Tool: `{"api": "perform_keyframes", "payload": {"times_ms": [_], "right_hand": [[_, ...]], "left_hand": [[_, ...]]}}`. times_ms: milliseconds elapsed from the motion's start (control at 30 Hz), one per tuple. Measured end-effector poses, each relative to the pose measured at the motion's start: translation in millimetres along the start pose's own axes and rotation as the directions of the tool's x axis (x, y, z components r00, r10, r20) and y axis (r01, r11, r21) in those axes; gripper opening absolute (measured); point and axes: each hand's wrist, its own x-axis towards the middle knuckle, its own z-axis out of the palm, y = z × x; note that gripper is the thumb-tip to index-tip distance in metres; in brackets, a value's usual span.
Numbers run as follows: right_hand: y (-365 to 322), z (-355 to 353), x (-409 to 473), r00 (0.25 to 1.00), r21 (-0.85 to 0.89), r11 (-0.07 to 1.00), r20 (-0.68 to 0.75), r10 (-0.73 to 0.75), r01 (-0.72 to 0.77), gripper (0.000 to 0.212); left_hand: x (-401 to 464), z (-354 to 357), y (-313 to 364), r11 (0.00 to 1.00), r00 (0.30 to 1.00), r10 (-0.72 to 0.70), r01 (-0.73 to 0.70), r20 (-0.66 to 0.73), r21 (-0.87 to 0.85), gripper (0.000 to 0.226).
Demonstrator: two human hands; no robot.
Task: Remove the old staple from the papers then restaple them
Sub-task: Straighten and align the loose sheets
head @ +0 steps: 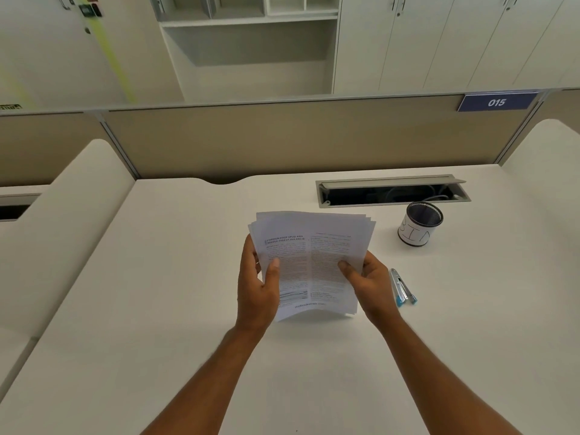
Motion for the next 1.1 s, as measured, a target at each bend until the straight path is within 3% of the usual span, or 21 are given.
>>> {"api": "perform_keyframes", "payload": {"times_ms": [300,467,533,633,900,1100], "right_hand": [[-1.2,1.8,-1.3,1.000,-0.012,1.000,0.005,0.010,-0.010,0.030],[-2.5,0.8,-1.0,1.000,-0.015,1.000,0.007,0.003,-0.003,0.031],[-2.9,0.2,-1.4,1.000,-0.012,1.000,0.008,0.001,-0.001,0.032],[-2.9,-1.0,-1.3,1.000,-0.003,1.000,0.012,-0.002,0.002,0.030],[-35.7,-5.3,10.6,0.985,-0.013,0.987,-0.060,-0.161,0.161,0.022],[-47.2,-2.2,13.1,0.987,0.014,0.990,-0.083,-0.139,0.141,0.013]], "left_hand": [[7.1,1.5,8.1,0.972,0.975,0.177,-0.152,-0.134,0.177,0.054],[18.2,0.4,4.3,0.960,0.906,0.267,-0.221,-0.330,0.169,0.018],[20.3,1.5,7.0,0.976,0.896,0.217,-0.198,-0.387,0.088,0.007],[21.1,3.3,12.9,0.993,0.901,0.100,-0.115,-0.423,-0.009,0.008],[27.0,-6.9,26.5,0.998,0.932,0.026,-0.047,-0.361,-0.050,0.011],[28.6,-12.4,32.9,0.999,0.906,0.001,-0.015,-0.423,-0.029,0.007]]}}
